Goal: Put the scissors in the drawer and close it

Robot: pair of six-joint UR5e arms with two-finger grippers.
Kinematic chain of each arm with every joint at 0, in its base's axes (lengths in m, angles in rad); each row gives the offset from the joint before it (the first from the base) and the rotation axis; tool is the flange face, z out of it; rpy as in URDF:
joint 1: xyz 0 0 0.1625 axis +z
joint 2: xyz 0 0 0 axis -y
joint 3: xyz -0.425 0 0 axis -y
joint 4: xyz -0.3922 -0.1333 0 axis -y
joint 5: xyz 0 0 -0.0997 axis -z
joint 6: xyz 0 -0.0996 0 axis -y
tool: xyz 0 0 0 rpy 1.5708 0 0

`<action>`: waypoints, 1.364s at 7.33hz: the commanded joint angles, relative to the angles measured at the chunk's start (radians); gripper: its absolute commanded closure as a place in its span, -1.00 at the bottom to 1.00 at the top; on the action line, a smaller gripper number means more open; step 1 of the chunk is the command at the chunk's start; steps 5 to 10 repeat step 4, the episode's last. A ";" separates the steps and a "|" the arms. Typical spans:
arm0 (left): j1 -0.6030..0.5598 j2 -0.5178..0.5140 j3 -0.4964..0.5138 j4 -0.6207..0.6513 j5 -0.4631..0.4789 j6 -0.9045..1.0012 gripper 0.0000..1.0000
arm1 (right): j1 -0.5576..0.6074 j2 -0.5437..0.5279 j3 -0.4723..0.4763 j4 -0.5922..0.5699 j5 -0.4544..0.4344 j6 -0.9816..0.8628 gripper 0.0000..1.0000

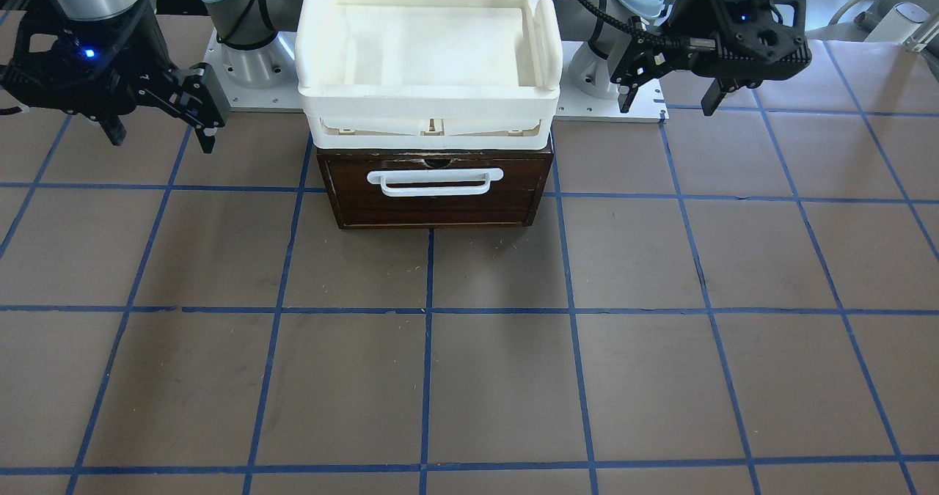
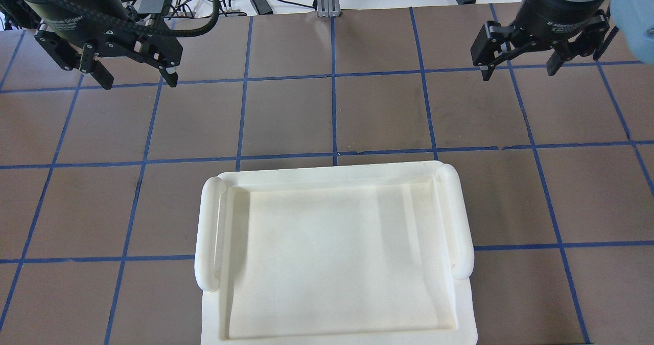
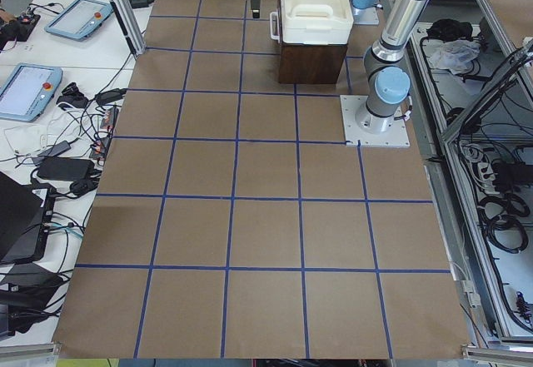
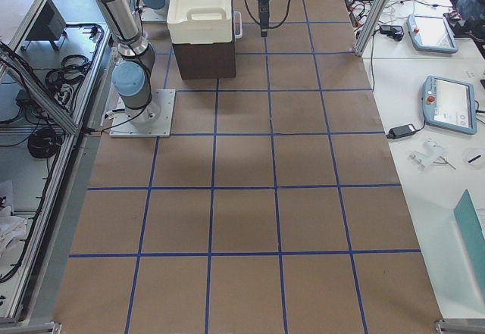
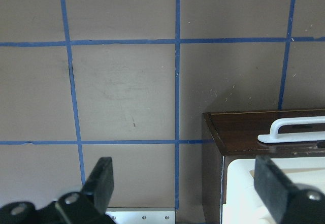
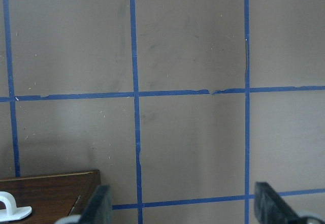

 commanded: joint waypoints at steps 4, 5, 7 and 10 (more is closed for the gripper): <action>-0.003 -0.003 -0.001 0.021 0.006 0.018 -1.00 | 0.000 0.000 0.001 -0.012 0.000 0.000 -1.00; -0.003 -0.003 -0.001 0.021 0.006 0.018 -1.00 | 0.000 0.000 0.001 -0.012 0.000 0.000 -1.00; -0.003 -0.003 -0.001 0.021 0.006 0.018 -1.00 | 0.000 0.000 0.001 -0.012 0.000 0.000 -1.00; -0.003 -0.003 -0.001 0.021 0.006 0.018 -1.00 | 0.000 0.000 0.001 -0.012 0.000 0.000 -1.00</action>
